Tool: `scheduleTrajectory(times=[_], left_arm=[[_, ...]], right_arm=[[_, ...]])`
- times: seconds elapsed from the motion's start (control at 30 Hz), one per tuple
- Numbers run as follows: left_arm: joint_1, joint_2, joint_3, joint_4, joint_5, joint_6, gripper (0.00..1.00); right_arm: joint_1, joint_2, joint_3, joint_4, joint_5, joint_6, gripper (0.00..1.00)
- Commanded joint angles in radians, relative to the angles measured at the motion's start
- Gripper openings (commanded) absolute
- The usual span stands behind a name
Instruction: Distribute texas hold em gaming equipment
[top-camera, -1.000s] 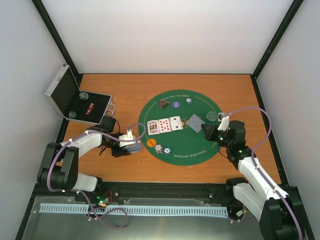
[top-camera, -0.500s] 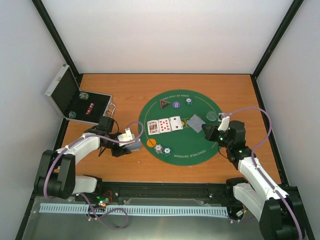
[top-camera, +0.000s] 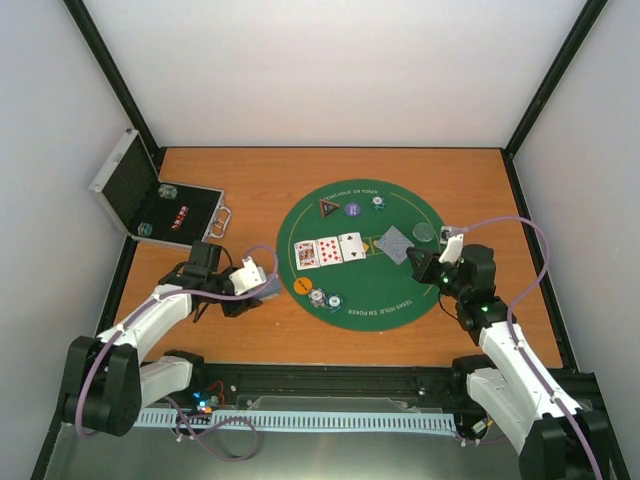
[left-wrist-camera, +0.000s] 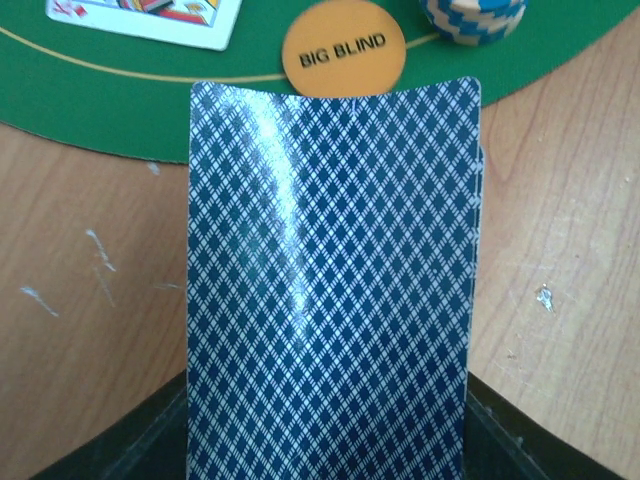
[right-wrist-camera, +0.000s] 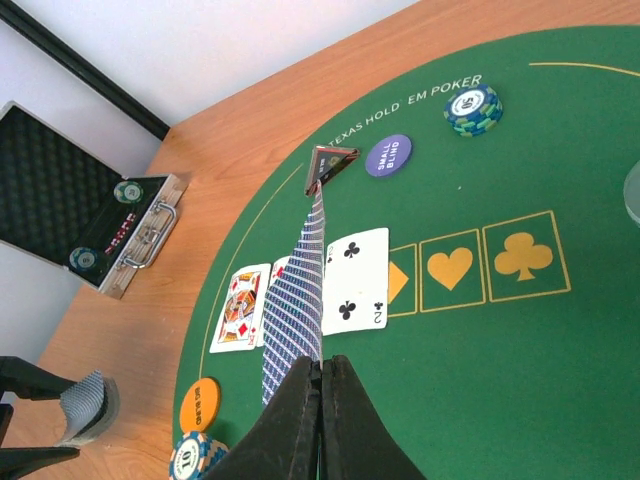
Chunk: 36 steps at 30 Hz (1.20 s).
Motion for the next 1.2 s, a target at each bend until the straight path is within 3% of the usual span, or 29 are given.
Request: scheduleTrajectory(times=[0.0,1.17], left_arm=[[0.006,-0.051,-0.004,0.033,0.024,-0.049,0.56],[0.006,-0.094,-0.041,0.048,0.028,-0.071,0.56]], right_arm=[[-0.004,-0.021,-0.017,-0.005,0.015,-0.028,0.03],[-0.004,-0.124,-0.023,-0.018,0.114,0.084,0.03]])
